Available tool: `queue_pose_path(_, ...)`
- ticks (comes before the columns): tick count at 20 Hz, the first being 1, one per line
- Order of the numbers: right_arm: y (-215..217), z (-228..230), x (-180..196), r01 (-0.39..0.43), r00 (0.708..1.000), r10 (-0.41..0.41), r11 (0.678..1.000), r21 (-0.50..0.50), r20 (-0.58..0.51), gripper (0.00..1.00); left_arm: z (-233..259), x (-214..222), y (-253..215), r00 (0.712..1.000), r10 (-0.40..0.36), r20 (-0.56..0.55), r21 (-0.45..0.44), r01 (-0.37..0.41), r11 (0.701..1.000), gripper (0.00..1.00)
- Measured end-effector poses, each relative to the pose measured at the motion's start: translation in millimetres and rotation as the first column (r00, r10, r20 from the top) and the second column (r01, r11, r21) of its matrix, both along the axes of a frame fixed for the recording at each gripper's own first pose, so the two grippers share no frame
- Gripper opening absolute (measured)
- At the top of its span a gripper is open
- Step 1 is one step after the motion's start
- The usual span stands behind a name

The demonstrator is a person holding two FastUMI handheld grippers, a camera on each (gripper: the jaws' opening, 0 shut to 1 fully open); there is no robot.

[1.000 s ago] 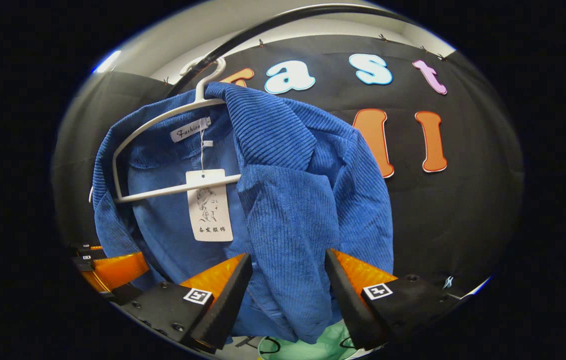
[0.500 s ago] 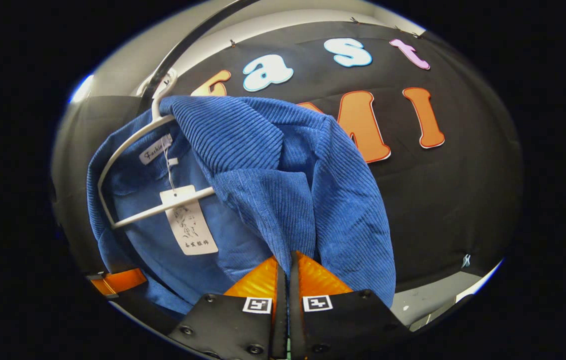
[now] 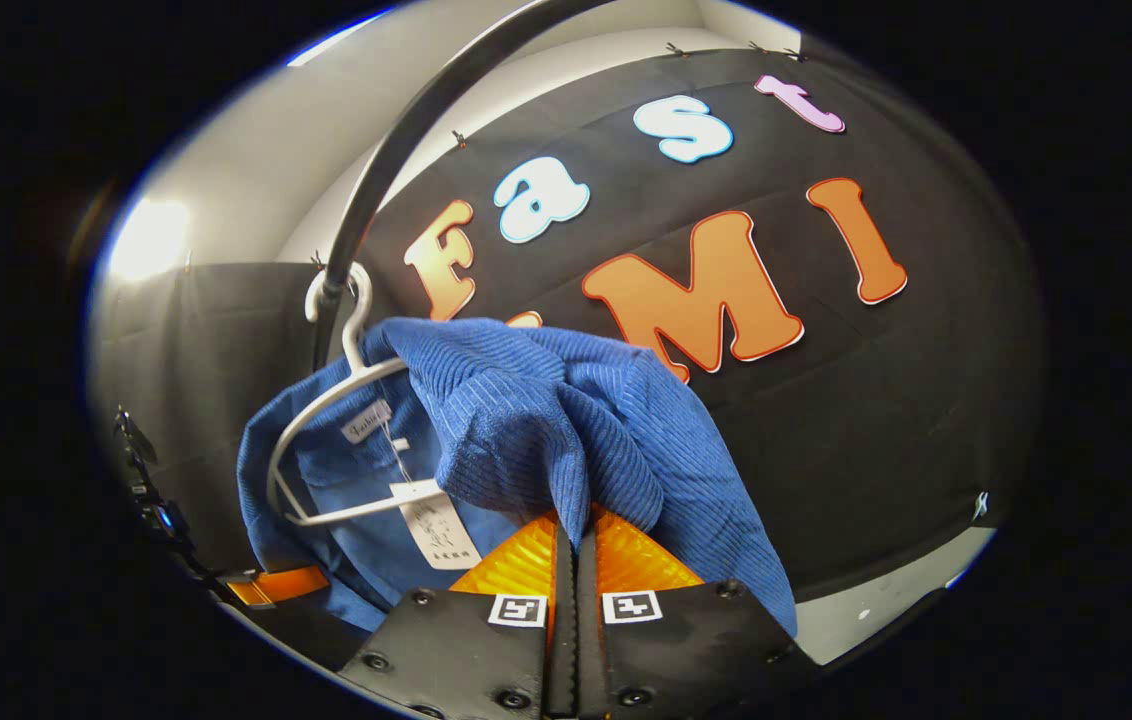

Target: Grasp the clothes on the hanger with both hands and then place them into the laundry hamper below.

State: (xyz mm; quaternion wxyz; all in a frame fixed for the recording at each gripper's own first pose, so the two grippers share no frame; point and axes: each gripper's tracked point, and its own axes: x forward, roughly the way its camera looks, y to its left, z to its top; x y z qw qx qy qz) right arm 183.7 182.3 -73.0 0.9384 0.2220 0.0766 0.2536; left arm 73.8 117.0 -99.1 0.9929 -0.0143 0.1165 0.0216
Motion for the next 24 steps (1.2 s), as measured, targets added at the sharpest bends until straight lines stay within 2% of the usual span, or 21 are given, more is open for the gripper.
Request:
queue_pose_path(4, -5, 20, -7, -0.044, 0.999, 0.045, 0.994, 0.1, -0.003, 0.07, 31, -8, 9, 0.998, 0.015, 0.054, -0.011, -0.015, 1.0, 0.0)
queue_pose_path(8, -10, 35, -5, -0.082, 0.995, 0.094, 0.962, 0.262, -0.033, 0.07, 59, -16, 33, 0.993, 0.055, 0.101, -0.037, -0.052, 0.998, 0.02)
queue_pose_path(13, -15, 51, 0, -0.117, 0.991, 0.133, 0.927, 0.356, -0.022, 0.07, 92, -14, 58, 0.984, 0.076, 0.16, -0.023, -0.074, 0.997, 0.0)
queue_pose_path(18, -33, 73, 2, -0.145, 0.986, 0.168, 0.856, 0.496, -0.002, 0.07, 110, -1, 75, 0.981, 0.065, 0.185, -0.034, -0.059, 0.998, 0.02)
queue_pose_path(21, -53, 81, 13, -0.123, 0.988, 0.152, 0.812, 0.571, -0.004, 0.07, 116, 9, 89, 0.981, 0.054, 0.186, -0.044, -0.047, 0.998, 0.0)
queue_pose_path(24, -73, 88, 22, -0.101, 0.993, 0.119, 0.791, 0.603, 0.01, 0.07, 114, 19, 108, 0.983, 0.066, 0.174, -0.064, -0.055, 0.996, 0.0)
